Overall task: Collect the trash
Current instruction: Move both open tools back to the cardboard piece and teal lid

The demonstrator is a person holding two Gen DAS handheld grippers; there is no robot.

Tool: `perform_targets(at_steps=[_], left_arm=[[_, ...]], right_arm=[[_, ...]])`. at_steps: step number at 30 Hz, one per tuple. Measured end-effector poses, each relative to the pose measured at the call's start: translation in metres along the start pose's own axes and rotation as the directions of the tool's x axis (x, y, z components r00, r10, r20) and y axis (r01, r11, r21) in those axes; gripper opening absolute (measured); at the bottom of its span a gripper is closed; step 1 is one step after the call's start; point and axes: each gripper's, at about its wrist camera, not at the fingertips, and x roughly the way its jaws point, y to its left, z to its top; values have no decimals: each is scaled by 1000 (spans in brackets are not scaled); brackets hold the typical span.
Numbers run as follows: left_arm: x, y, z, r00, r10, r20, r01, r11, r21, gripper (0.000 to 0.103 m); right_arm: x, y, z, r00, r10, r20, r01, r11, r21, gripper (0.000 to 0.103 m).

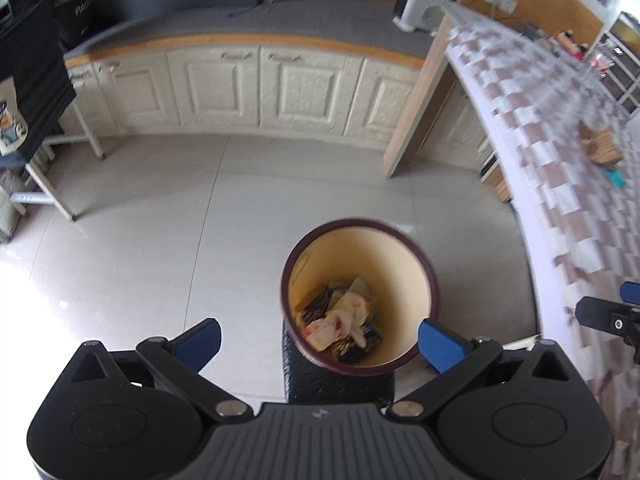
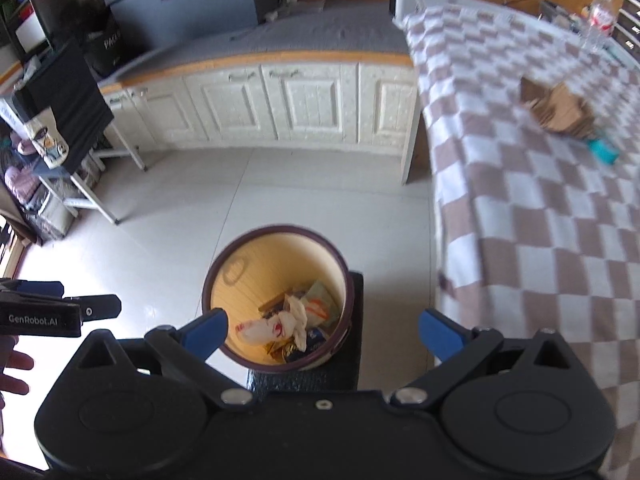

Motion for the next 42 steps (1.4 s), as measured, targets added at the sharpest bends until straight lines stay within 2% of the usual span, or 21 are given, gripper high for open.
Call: perform_targets(at_steps=[6,11,18,23,31,37,42], left_arm=[[-38,-26,10,995,-18,96,16,1000,20,103],[-66,-53,17,984,-42,174,35,999,42,103],[-96,-108,25,959,-88,269,69,994,81,103],[-109,-157,29,937,-122,327,86,989,121,103],[-116,-240,38,900,-173,400,106,977,185,103],[-111,-297,47,886,-195,420,101,967,236,103],[-98,-331,65,883,-209,420,100,959,266,103]], right_arm=[[-41,-11,1,996,-21,85,21,1000,-2,103],[-74,-26,0,987,-31,160,32,999,-5,103],[-119,-66,-2,962,-59,266,57,998,16,103],[-151,-104,-4,936,-81,343,73,997,36,103],[-180,-167,-7,898,-121,423,115,993,39,103],[-183,-215,-6,883,-131,451,120,991,53,103],[-178,-253,1,870,-136,474,115,991,73,103]])
